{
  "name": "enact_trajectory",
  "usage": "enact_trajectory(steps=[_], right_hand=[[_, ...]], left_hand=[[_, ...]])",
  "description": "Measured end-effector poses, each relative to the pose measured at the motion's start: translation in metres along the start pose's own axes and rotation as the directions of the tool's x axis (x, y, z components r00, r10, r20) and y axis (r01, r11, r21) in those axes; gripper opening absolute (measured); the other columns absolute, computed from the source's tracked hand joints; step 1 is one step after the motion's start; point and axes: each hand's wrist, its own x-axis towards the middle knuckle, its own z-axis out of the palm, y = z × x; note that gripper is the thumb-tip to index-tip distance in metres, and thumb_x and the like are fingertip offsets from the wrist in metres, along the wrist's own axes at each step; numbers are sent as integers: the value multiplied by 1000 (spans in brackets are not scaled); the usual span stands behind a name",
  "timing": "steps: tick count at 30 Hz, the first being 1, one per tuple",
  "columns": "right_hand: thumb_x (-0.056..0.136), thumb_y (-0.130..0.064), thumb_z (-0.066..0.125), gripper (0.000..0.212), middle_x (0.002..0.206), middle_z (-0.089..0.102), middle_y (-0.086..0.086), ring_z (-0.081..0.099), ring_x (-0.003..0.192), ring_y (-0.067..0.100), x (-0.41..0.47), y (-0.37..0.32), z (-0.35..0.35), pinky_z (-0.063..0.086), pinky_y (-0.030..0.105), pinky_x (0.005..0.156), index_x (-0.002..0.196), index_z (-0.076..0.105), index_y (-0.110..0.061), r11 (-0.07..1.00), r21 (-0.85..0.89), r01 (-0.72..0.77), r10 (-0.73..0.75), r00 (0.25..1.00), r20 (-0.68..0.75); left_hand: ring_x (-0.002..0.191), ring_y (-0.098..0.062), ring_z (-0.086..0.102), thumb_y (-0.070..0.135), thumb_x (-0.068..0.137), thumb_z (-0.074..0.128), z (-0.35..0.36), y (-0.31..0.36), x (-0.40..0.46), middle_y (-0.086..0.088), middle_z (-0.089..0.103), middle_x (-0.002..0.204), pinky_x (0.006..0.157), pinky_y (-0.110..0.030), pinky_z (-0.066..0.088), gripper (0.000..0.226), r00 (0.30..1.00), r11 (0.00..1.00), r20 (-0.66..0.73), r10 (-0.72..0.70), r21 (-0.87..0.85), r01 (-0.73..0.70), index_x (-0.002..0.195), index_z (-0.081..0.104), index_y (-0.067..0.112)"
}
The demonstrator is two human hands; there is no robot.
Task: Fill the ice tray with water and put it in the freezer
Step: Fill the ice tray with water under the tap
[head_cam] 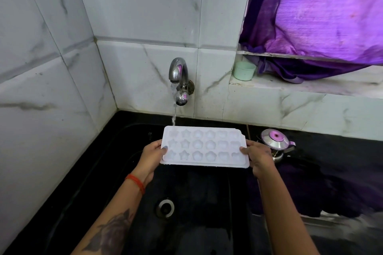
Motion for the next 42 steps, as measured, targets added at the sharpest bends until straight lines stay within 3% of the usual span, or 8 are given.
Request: enact_trajectory(steps=[3, 8, 19, 42], right_hand=[[86, 13, 53, 38, 98, 64, 15, 62, 78, 27, 3, 2, 1, 53, 37, 67, 121, 59, 0, 1000, 22, 8, -8, 1000, -2], [86, 12, 53, 36, 104, 66, 18, 63, 88, 30, 7, 7, 5, 54, 38, 73, 119, 60, 0, 999, 28, 39, -39, 999, -10], [89, 10, 51, 39, 111, 65, 12, 64, 100, 30, 8, 15, 23, 52, 46, 90, 125, 57, -5, 996, -68, 52, -47, 996, 74], [86, 4, 60, 36, 100, 70, 4, 68, 93, 22, -19, 18, 83, 56, 41, 86, 119, 62, -9, 971, -196, 138, -90, 967, 239]], left_hand=[[82, -10, 60, 6, 97, 43, 2, 2, -1, 4, 64, 98, 61, -24, 51, 28, 1000, 1000, 13, 8, -27, -7, 115, 55, 23], [97, -21, 62, 9, 99, 39, 2, 1, 1, 1, 64, 109, 80, -43, 54, 33, 998, 992, 59, 4, -125, 3, 123, 51, 28], [93, -16, 61, 9, 100, 36, -12, 3, -3, -4, 60, 115, 69, -34, 52, 35, 999, 975, -32, 35, -217, -41, 132, 46, 19], [81, -12, 58, 12, 100, 38, -68, -3, -18, -6, 58, 111, 59, -29, 47, 33, 941, 966, -335, 46, -224, -127, 131, 48, 13]])
